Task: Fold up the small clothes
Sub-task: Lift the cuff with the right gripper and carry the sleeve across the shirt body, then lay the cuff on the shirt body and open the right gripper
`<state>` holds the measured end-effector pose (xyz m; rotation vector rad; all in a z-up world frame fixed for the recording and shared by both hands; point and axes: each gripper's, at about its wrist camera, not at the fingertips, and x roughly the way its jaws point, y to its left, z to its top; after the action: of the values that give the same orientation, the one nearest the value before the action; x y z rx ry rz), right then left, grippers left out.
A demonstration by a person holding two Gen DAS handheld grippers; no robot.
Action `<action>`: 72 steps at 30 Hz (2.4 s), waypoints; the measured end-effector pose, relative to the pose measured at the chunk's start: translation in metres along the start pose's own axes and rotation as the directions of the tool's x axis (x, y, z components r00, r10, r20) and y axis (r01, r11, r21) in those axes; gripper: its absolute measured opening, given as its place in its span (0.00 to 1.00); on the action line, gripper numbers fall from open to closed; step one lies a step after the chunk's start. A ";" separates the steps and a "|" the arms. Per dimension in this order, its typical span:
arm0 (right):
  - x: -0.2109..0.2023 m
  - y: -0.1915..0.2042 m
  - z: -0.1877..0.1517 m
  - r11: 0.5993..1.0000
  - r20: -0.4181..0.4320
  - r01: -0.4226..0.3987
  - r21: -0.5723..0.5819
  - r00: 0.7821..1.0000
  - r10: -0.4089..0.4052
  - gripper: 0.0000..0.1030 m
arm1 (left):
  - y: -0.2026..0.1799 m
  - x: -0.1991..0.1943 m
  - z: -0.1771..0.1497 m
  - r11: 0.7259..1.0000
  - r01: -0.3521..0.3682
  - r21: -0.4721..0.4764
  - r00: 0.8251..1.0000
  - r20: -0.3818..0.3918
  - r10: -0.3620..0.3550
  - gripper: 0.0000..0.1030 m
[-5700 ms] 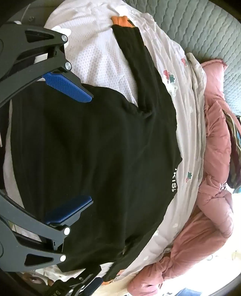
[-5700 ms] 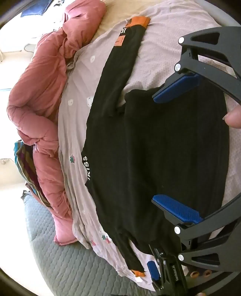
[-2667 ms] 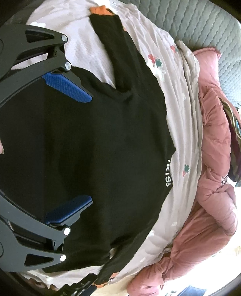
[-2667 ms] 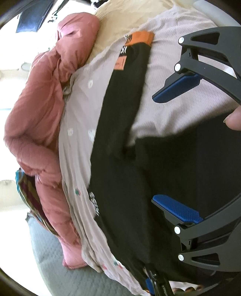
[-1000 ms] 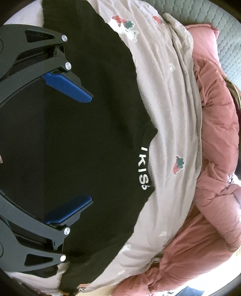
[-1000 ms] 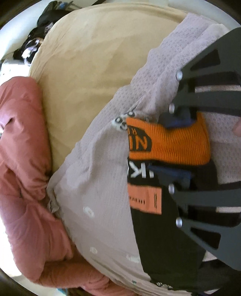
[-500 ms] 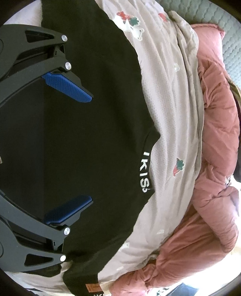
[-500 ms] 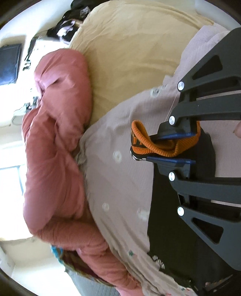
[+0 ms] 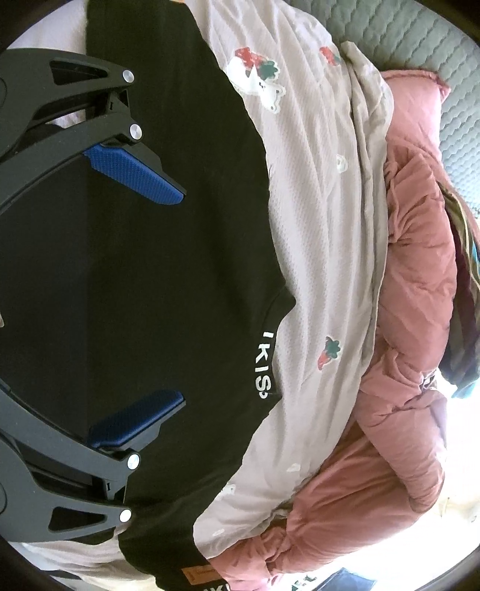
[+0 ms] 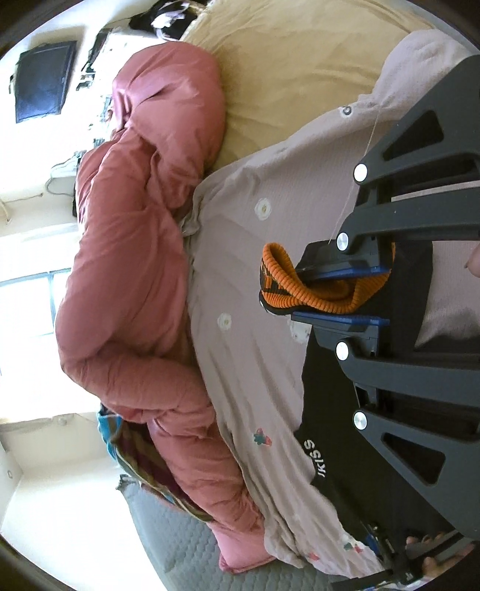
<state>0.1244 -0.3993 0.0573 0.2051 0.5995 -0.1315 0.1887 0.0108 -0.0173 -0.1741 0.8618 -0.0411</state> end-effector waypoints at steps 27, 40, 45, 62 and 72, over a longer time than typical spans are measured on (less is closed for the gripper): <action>0.032 0.191 -0.014 0.924 -0.132 -0.370 -0.097 0.925 0.357 0.14 | 0.043 -0.006 0.004 0.995 0.032 -0.092 0.999 -0.019 -0.034 0.92; 0.042 0.215 -0.031 0.895 -0.192 -0.434 -0.097 0.891 0.411 0.28 | 0.059 0.010 -0.002 0.962 0.200 -0.186 0.974 -0.066 -0.216 0.92; 0.047 0.200 -0.036 0.916 -0.188 -0.383 -0.117 0.915 0.358 0.36 | 0.062 0.011 -0.003 0.939 0.266 -0.218 0.959 -0.040 -0.281 0.92; 0.140 0.256 -0.088 0.841 -0.512 -0.534 -0.082 0.747 0.425 0.21 | 0.091 0.010 0.007 0.941 0.192 -0.277 0.980 0.004 -0.199 0.92; 0.091 0.288 -0.105 0.670 -0.493 -0.673 -0.315 0.719 0.490 0.24 | 0.118 0.006 0.010 0.911 0.209 -0.356 0.977 0.031 -0.212 0.92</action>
<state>0.1939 -0.1012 -0.0348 -0.0705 0.8959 0.7216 0.1965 0.1277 -0.0356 -0.6106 0.8509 -0.0873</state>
